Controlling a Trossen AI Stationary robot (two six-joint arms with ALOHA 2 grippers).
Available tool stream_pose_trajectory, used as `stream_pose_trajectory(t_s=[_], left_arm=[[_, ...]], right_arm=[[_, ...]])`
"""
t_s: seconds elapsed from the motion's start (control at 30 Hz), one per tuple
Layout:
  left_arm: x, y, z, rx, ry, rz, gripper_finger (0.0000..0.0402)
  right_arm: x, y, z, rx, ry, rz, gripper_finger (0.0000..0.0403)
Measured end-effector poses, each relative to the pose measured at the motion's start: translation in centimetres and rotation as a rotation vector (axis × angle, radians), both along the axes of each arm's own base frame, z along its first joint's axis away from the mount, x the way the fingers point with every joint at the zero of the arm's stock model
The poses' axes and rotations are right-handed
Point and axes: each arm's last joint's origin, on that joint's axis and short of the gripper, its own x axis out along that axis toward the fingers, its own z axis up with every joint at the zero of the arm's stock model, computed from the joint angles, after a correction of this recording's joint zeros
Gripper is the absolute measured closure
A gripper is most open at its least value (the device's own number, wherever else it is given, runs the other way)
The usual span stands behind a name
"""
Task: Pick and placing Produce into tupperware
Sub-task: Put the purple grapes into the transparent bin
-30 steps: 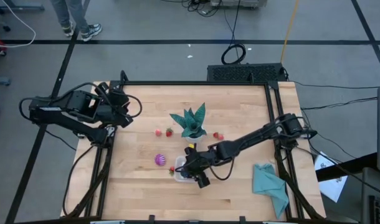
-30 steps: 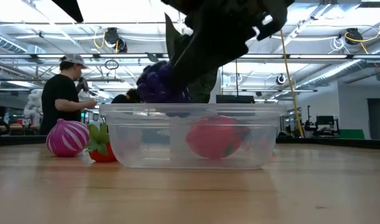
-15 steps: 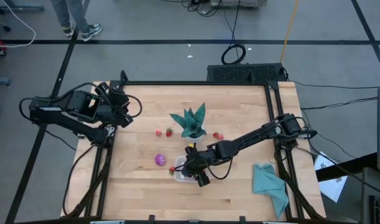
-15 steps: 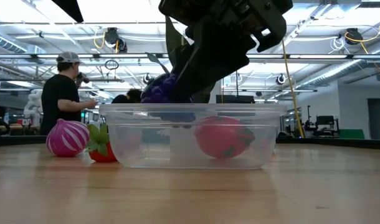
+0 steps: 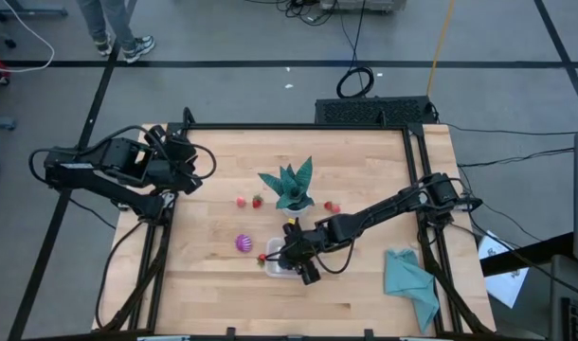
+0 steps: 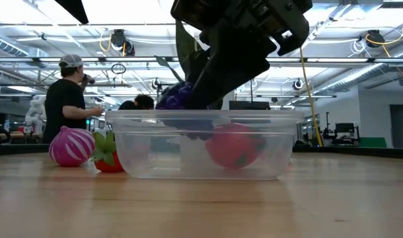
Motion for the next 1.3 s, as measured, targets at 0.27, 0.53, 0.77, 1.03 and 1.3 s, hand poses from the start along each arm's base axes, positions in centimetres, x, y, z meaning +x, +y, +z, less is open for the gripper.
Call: stream_pose_trajectory(t_s=[0.27,0.53,0.77,1.03,1.3], left_arm=[[0.00,0.00,0.00,0.000,0.000,0.000,0.0256],[0.00,0.00,0.00,0.000,0.000,0.000,0.0256],[0.01,0.00,0.00,0.000,0.000,0.000,0.0256],[0.01,0.00,0.00,0.001,-0.001,0.000,0.0256],[0.01,0.00,0.00,0.001,-0.001,0.000,0.0256]], right_arm=[[-0.15,-0.06,-0.12,-0.006,0.020,0.000,0.0185],[-0.28,-0.10,-0.23,0.002,0.042,-0.017,0.0185],[-0.28,-0.10,-0.24,0.001,0.042,-0.016,0.0182],[-0.28,-0.04,-0.21,0.021,0.045,0.001,0.0169],[-0.28,-0.03,-0.22,0.016,0.043,0.008,0.0168]])
